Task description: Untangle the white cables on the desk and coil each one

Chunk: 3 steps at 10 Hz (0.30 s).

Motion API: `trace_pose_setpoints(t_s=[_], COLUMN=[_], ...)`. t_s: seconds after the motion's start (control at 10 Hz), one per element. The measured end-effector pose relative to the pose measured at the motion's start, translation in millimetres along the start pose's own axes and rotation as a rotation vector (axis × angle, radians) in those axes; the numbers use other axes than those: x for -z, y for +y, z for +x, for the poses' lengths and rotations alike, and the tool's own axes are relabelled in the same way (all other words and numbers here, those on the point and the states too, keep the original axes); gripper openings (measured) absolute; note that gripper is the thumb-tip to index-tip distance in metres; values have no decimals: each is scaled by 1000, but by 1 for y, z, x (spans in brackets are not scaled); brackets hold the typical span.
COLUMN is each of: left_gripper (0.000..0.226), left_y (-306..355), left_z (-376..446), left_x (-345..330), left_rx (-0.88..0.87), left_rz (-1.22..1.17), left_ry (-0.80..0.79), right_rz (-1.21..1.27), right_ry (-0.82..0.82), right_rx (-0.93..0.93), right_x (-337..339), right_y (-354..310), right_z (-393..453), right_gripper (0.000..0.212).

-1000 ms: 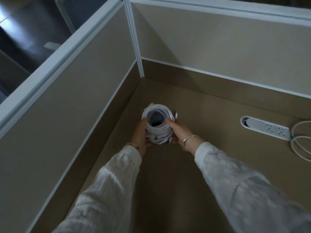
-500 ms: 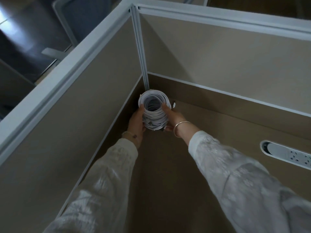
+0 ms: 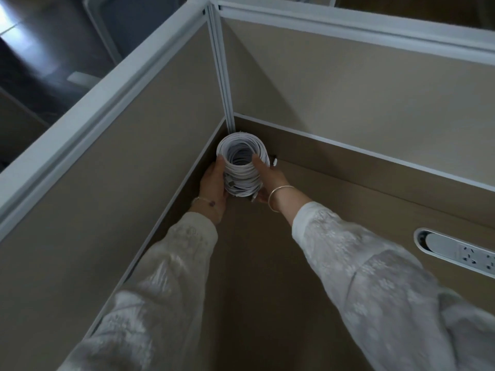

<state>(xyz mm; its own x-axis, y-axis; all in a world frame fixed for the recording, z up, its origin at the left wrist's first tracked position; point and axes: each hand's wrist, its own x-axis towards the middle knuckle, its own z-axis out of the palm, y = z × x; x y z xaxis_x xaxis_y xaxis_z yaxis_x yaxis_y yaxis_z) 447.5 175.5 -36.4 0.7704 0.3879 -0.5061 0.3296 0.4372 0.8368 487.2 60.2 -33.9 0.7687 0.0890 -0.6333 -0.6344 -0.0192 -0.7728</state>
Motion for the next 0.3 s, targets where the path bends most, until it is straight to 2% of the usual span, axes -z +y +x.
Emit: trace_pose_setpoints(t_s=[0.1,0.2,0.3], left_gripper=[53,46,48], left_y=[-3,3,2], left_z=[-5,-19,-32], left_x=[2,0,-3], left_rx=[8,29,35], left_rz=[4,-12,2], left_ry=[35,30,77], right_rz=[52,74,13], right_ry=[-20,-42,-61], right_rx=[5,25,70], right_x=[3,7,13], right_y=[0,-4,-13], right_z=[-3,-13,-43], right_gripper=[93,104,72])
